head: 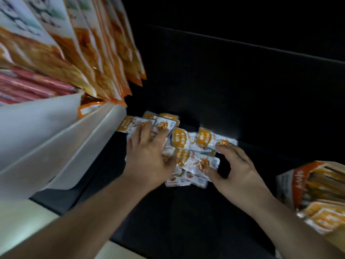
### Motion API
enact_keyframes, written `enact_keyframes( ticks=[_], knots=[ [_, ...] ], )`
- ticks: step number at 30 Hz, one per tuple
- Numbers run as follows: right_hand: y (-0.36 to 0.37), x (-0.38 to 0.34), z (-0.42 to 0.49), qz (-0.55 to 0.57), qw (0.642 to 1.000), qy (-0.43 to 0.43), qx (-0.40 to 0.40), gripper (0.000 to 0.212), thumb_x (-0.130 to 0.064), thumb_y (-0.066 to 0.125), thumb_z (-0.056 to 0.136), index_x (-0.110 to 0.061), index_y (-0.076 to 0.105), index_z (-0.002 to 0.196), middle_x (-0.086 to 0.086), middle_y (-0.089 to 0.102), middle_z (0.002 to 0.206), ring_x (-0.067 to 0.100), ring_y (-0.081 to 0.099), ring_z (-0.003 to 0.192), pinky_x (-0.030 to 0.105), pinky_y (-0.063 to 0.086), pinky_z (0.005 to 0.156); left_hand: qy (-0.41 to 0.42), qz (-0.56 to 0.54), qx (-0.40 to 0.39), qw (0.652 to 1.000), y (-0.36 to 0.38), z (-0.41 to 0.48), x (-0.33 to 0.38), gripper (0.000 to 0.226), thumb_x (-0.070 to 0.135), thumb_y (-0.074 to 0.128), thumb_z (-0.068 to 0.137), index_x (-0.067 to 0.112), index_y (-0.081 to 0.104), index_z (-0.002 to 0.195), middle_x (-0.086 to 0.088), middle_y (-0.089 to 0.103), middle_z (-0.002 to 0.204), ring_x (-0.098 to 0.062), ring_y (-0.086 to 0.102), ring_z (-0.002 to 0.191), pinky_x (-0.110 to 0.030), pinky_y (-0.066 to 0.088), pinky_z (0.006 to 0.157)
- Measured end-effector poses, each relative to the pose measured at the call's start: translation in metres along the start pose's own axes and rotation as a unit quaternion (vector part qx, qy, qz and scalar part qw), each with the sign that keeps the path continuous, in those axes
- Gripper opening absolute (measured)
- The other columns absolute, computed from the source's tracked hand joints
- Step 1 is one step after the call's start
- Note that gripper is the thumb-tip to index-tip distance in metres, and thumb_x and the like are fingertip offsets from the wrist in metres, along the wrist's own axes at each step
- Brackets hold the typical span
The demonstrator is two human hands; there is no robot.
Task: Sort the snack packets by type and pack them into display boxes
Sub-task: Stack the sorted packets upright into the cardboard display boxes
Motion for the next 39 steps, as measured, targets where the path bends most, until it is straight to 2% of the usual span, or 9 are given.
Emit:
enact_keyframes(
  ticks=[2, 4, 11, 17, 21, 26, 30, 34, 39],
  knots=[
    [0.014, 0.002, 0.015, -0.01, 0.996, 0.049, -0.072, 0.081, -0.065, 0.068, 0.086, -0.052, 0.027, 0.155, -0.022, 0.006, 0.168, 0.009, 0.001, 0.157, 0.036, 0.018, 0.126, -0.044, 0.038, -0.103, 0.993, 0.003, 0.026, -0.016, 0.116, 0.079, 0.069, 0.071, 0.049, 0.002, 0.16, -0.003, -0.019, 0.171, -0.039, -0.016, 0.157, -0.066, 0.008, 0.124],
    [0.022, 0.001, 0.026, -0.034, 0.99, 0.071, -0.118, 0.087, -0.07, 0.065, 0.085, -0.059, 0.016, 0.156, -0.022, -0.011, 0.169, 0.014, -0.014, 0.158, 0.046, 0.007, 0.129, -0.048, 0.066, -0.16, 0.984, 0.008, 0.044, -0.022, 0.131, 0.088, 0.071, 0.061, 0.057, -0.017, 0.154, 0.0, -0.035, 0.166, -0.038, -0.028, 0.154, -0.07, 0.002, 0.122],
    [0.035, -0.009, 0.038, -0.1, 0.982, 0.038, -0.158, 0.105, -0.085, 0.064, 0.072, -0.065, 0.001, 0.154, -0.023, -0.014, 0.169, 0.017, -0.023, 0.156, 0.051, -0.012, 0.126, -0.054, 0.069, -0.25, 0.964, 0.022, 0.051, -0.038, 0.129, 0.097, 0.064, 0.055, 0.063, -0.015, 0.151, 0.003, -0.02, 0.171, -0.035, -0.02, 0.157, -0.068, 0.004, 0.122],
    [0.04, -0.02, 0.001, -0.135, 0.973, -0.019, -0.187, 0.117, -0.093, 0.059, 0.06, -0.059, 0.002, 0.157, -0.036, -0.001, 0.162, 0.01, 0.001, 0.157, 0.035, 0.025, 0.125, 0.005, 0.067, -0.253, 0.965, 0.037, 0.002, -0.012, 0.125, 0.094, 0.061, 0.064, 0.06, -0.026, 0.148, 0.0, -0.03, 0.168, -0.035, -0.031, 0.153, -0.069, -0.005, 0.121],
    [0.036, -0.006, -0.038, -0.195, 0.953, -0.029, -0.23, 0.129, -0.093, 0.062, 0.058, -0.058, -0.018, 0.153, -0.037, -0.013, 0.161, 0.014, -0.009, 0.158, 0.038, 0.031, 0.123, 0.037, 0.041, -0.22, 0.974, 0.049, -0.05, 0.004, 0.123, 0.094, 0.054, 0.068, 0.057, -0.032, 0.148, -0.003, -0.038, 0.165, -0.033, -0.043, 0.147, -0.07, -0.013, 0.119],
    [0.028, 0.004, -0.057, -0.207, 0.955, -0.046, -0.207, 0.124, -0.094, 0.059, 0.06, -0.056, -0.011, 0.155, -0.035, -0.008, 0.161, 0.014, 0.003, 0.158, 0.037, 0.037, 0.119, 0.041, -0.002, -0.224, 0.974, 0.048, -0.08, 0.024, 0.113, 0.091, 0.046, 0.077, 0.056, -0.034, 0.148, 0.001, -0.044, 0.162, -0.026, -0.051, 0.142, -0.066, -0.021, 0.118],
    [0.028, 0.003, -0.058, -0.205, 0.959, -0.049, -0.187, 0.116, -0.092, 0.061, 0.064, -0.055, 0.003, 0.156, -0.035, 0.001, 0.159, 0.014, 0.01, 0.156, 0.036, 0.038, 0.117, 0.067, -0.085, -0.21, 0.972, 0.028, -0.101, 0.018, 0.095, 0.076, 0.047, 0.086, 0.058, -0.016, 0.155, 0.021, -0.035, 0.164, -0.008, -0.04, 0.148, -0.06, -0.018, 0.122],
    [0.027, 0.001, -0.059, -0.235, 0.956, -0.051, -0.166, 0.113, -0.094, 0.055, 0.068, -0.056, -0.002, 0.157, -0.031, 0.003, 0.16, 0.015, 0.01, 0.154, 0.033, 0.04, 0.114, 0.027, -0.151, -0.037, 0.987, 0.005, -0.109, -0.021, 0.07, 0.042, 0.043, 0.082, 0.035, 0.047, 0.152, 0.014, 0.021, 0.17, -0.012, 0.018, 0.158, -0.062, 0.015, 0.123],
    [0.021, 0.003, -0.062, -0.252, 0.944, -0.032, -0.209, 0.123, -0.094, 0.062, 0.06, -0.063, -0.016, 0.151, -0.021, -0.012, 0.161, 0.012, 0.003, 0.151, 0.036, 0.043, 0.111, 0.049, -0.092, -0.089, 0.991, 0.02, -0.095, -0.037, 0.072, 0.041, 0.041, 0.081, 0.023, 0.052, 0.15, 0.0, 0.037, 0.165, -0.027, 0.031, 0.154, -0.067, 0.033, 0.116]
  ],
)
Point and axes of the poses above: each hand's wrist, its own z-axis towards the middle knuckle, its own y-axis out of the palm, x = y × z, the point moved 6 cm from there along z, towards the middle knuckle
